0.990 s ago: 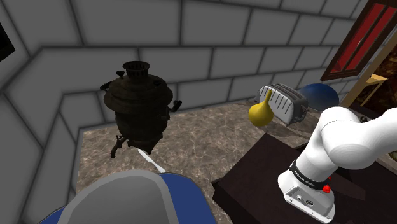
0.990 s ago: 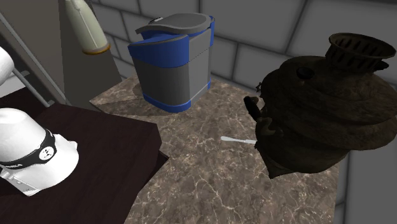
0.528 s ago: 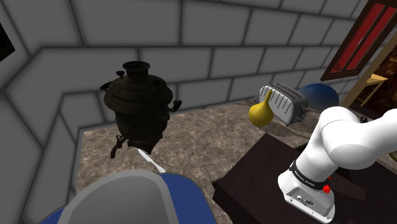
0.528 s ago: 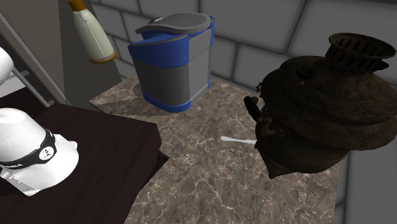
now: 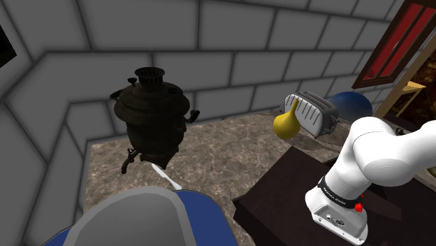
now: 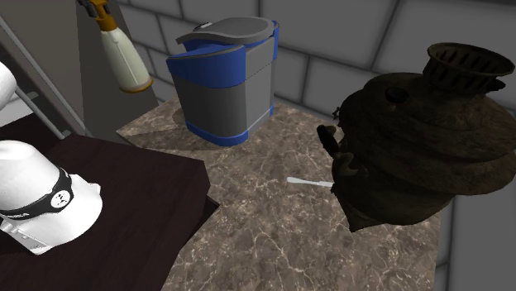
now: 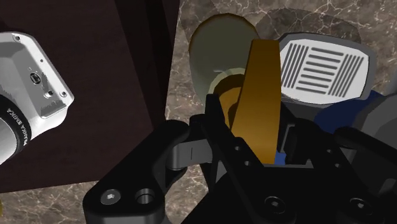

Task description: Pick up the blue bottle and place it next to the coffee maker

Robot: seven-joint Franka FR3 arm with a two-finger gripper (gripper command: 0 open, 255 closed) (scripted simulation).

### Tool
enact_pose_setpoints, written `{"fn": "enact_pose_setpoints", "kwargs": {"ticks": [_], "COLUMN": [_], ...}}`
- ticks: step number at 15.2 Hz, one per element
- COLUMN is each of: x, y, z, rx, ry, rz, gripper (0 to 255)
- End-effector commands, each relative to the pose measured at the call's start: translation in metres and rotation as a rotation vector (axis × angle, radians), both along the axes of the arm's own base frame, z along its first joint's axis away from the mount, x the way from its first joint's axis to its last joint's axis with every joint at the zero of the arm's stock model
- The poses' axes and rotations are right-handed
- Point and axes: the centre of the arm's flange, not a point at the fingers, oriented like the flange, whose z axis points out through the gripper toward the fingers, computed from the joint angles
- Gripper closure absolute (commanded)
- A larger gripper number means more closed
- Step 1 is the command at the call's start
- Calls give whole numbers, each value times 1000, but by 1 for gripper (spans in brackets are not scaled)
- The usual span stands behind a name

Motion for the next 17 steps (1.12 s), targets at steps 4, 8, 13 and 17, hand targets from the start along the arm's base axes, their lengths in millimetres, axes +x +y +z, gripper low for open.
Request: {"fn": "enact_pose_setpoints", "kwargs": {"ticks": [4, 8, 13, 17], "x": [0, 0, 0, 0], "y": [1, 1, 1, 1], "z": [-27, -48, -74, -95], "rx": [1, 1, 1, 1], "ry": [0, 0, 0, 0], "rz": [0, 0, 0, 0], "gripper": [255, 255, 255, 255]}}
